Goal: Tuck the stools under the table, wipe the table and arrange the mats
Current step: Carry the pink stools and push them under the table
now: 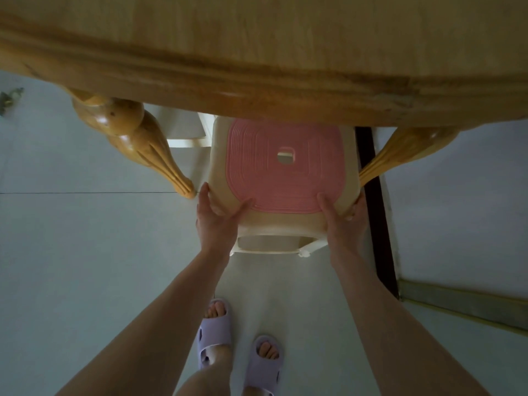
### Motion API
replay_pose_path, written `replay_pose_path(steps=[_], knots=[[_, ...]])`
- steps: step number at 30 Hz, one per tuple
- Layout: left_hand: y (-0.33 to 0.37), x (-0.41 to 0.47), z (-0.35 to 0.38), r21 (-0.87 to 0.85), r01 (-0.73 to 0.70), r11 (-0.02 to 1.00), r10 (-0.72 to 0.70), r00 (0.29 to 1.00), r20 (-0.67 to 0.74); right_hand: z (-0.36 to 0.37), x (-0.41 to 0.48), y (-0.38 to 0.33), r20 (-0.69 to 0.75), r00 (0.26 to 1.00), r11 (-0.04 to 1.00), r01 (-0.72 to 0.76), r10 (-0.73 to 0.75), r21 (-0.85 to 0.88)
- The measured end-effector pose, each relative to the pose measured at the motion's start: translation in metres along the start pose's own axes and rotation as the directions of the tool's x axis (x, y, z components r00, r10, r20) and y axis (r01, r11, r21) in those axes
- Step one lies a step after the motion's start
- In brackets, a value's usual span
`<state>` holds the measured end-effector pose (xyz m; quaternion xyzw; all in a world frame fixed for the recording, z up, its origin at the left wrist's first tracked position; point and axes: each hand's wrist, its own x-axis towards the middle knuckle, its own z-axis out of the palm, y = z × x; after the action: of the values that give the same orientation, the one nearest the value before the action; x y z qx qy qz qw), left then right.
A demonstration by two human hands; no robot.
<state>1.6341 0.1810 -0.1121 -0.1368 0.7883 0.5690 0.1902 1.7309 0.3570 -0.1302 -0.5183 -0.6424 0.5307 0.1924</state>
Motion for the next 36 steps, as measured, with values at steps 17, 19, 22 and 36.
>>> replay_pose_path(steps=[17,19,22,36], knots=[[0.003,-0.002,-0.002,-0.002,0.009,1.0,-0.009,1.0,0.013,-0.001,-0.004,-0.003,-0.002,1.0,1.0,0.008,-0.008,-0.012],[0.003,-0.003,-0.002,-0.008,0.014,1.0,-0.014,1.0,0.018,-0.001,-0.004,-0.004,-0.002,1.0,1.0,0.008,-0.008,-0.013],[0.004,-0.002,-0.003,-0.005,0.017,1.0,-0.017,0.999,0.029,-0.001,-0.005,-0.005,-0.002,1.0,1.0,0.004,-0.004,-0.023],[0.014,-0.012,-0.012,0.018,0.029,0.999,-0.031,0.994,0.104,-0.009,-0.024,-0.012,0.024,0.999,0.999,-0.032,0.033,-0.043]])
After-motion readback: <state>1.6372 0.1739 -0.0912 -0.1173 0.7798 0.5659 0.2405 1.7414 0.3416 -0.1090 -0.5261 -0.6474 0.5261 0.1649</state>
